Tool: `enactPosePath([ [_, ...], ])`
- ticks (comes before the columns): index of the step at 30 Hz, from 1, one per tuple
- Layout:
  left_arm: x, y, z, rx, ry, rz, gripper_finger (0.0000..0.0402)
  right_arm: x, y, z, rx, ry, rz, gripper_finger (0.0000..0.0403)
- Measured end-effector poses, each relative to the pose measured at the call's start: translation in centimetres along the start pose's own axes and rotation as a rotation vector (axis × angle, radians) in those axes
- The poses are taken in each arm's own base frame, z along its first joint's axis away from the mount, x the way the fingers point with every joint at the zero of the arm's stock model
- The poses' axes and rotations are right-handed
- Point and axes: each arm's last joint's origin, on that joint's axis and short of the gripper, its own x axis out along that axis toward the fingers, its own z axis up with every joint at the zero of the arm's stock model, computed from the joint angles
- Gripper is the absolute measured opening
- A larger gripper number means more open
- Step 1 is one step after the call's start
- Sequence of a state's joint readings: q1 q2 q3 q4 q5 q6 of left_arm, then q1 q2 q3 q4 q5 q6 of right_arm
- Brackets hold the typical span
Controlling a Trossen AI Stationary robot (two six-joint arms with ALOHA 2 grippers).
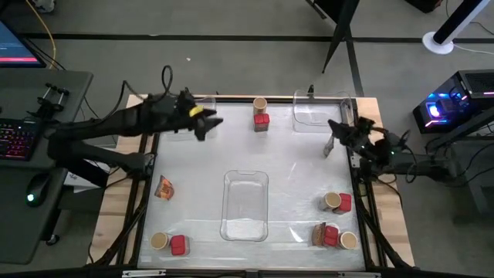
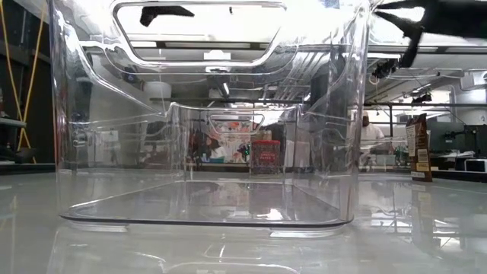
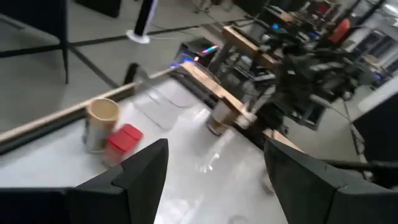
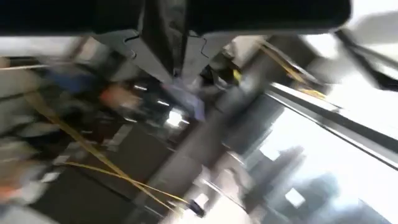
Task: Sort spices by type
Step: Put the top gold seasoning bottle into the top left transparent bin
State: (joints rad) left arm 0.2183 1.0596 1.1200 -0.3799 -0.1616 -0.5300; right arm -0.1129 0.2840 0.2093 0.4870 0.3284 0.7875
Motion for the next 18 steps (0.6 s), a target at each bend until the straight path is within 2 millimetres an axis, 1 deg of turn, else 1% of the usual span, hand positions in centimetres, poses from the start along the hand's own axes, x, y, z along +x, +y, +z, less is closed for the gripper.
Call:
enactPosePath([
  [2,1.4,1.6,1.1,-0.024,0.023,-0.001,0.0253,1.9,0.7,0.1,-0.094,0.074,-0.117,0.0067],
  [5,4.4,4.2,3.2,-0.053,0.095,0.008,0.0253,5.1,1.6,0.4,-0.188,0.202,-0.264,0.0125],
  [9,9.7,7.2,5.3,-0.017,0.193,0.04,0.0253,9.0,2.3,1.1,-0.272,0.357,-0.452,0.0208],
  [12,13.8,8.4,6.2,0.035,0.278,0.046,0.0253,11.2,3.5,2.4,-0.342,0.422,-0.536,0.026],
  [15,17.5,9.1,6.4,0.074,0.35,0.062,0.0253,12.9,5.2,3.6,-0.369,0.463,-0.576,0.0289],
  [18,20.6,9.8,6.1,0.064,0.393,0.075,0.0253,14.0,6.7,4.7,-0.392,0.482,-0.583,0.0295],
])
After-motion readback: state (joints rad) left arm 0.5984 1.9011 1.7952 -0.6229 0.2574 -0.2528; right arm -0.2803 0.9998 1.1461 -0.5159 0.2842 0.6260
